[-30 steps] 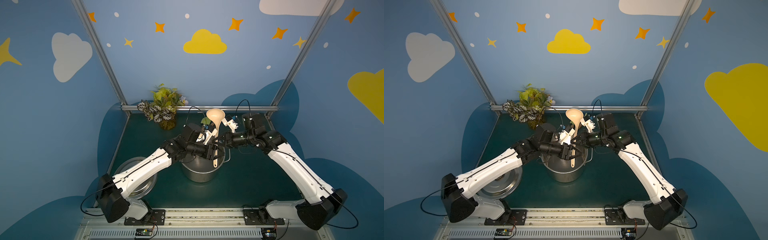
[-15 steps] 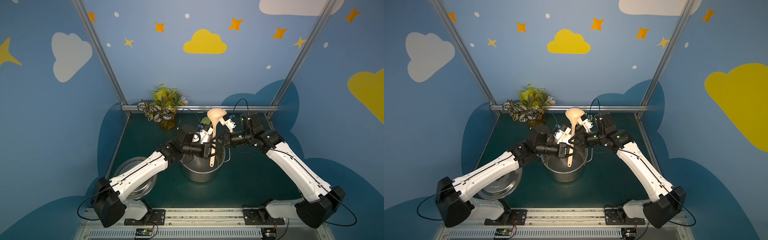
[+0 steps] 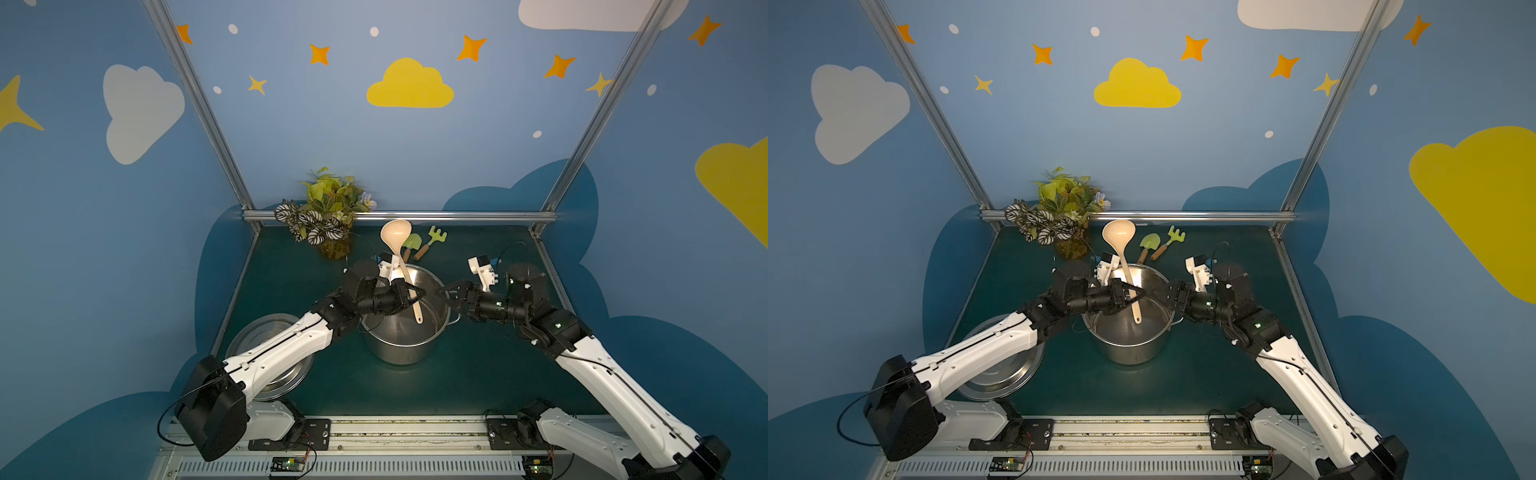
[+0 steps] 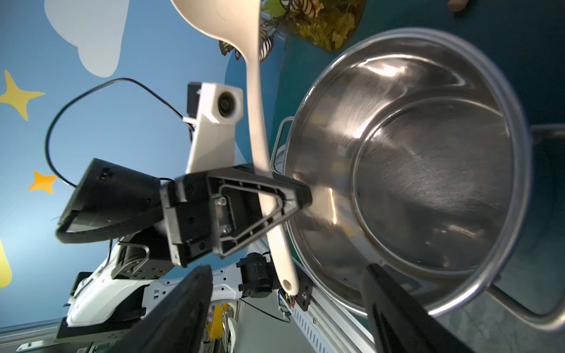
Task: Stir the soup with a spoon
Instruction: Pick up the spoon from the center of the board.
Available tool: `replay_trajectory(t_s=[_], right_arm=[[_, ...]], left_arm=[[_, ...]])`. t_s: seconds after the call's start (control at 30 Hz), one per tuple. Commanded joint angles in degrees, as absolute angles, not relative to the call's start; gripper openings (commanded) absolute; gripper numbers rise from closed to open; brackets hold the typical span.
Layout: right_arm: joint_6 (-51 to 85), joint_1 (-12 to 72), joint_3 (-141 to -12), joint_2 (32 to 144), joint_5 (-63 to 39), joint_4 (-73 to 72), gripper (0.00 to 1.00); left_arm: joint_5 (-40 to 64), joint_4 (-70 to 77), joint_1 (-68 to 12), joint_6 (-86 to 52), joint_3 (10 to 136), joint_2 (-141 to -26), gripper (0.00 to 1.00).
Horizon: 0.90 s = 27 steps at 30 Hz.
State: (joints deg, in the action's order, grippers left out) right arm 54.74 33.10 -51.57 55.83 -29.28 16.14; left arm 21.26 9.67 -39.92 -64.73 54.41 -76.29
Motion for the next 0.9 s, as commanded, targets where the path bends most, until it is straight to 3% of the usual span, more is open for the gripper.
replay_trajectory(t_s=[0.0, 0.27, 0.5, 0.6, 0.87], right_arm=[[62.3, 37.2, -48.3, 55.2, -23.7, 1.3, 0.84], [64.8, 43.3, -47.0, 56.9, -15.7, -5.3, 0.76], [65.5, 44.1, -46.6, 56.5, -11.9, -7.6, 0.54], [65.7, 44.2, -46.3, 56.1, -11.0, -7.3, 0.50], [65.6, 44.2, -46.1, 55.5, -10.8, -7.7, 0.08]], left_arm=[[17.7, 24.3, -40.1, -72.3, 53.8, -77.1, 0.02], [18.2, 33.8, -41.0, -78.8, 53.5, -81.8, 0.03], [17.1, 38.4, -41.7, -82.1, 51.4, -82.9, 0.03], [16.8, 40.2, -41.7, -83.1, 50.7, -83.2, 0.03], [16.7, 41.5, -41.7, -84.2, 49.4, -83.7, 0.04]])
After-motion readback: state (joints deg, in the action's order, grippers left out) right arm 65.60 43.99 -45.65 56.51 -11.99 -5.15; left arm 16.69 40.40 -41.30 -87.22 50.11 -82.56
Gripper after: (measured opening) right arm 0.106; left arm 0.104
